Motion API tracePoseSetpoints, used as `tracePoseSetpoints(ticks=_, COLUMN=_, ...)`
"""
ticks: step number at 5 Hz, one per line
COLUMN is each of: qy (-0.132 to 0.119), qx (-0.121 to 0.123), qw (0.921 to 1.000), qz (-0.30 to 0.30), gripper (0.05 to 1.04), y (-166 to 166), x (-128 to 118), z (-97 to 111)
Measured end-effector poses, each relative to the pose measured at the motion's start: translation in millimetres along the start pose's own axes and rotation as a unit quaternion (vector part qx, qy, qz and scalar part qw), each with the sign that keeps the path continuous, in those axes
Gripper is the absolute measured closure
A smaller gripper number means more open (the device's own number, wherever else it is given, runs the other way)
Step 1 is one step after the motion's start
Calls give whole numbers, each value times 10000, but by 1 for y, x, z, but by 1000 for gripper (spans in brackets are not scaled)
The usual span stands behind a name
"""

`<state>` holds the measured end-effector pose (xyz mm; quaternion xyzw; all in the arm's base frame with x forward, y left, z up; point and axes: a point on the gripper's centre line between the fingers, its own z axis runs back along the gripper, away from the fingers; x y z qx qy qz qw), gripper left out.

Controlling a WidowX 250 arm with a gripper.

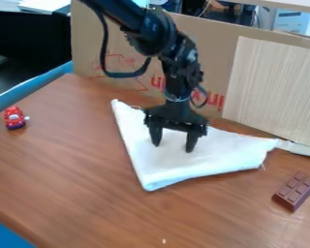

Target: Move the cloth to the top of the table.

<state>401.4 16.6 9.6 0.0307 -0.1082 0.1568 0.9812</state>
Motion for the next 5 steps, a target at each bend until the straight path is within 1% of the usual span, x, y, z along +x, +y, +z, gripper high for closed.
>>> tracePoseSetpoints(ticks=1, qy=-6, qx=-69, qw=9998, qz=-180, gripper=84, y=1, x=8, z=0)
tracePoseSetpoints(ticks=2, qy=84, qx=-117, qw=9985, qz=-532, gripper=84, y=4, x=7, z=1)
tracePoseSetpoints(ticks=3, qy=181, qx=-250, qw=9966, qz=-766, gripper=84, y=9, x=3, z=6)
tracePoseSetpoints(ticks=4, qy=-29, qx=-513, qw=9958, qz=-758, gripper=84, y=12, x=6, z=48)
tracePoseSetpoints(ticks=5, qy=-411, qx=-804, qw=9939, qz=-629, gripper=84, y=24, x=9, z=103)
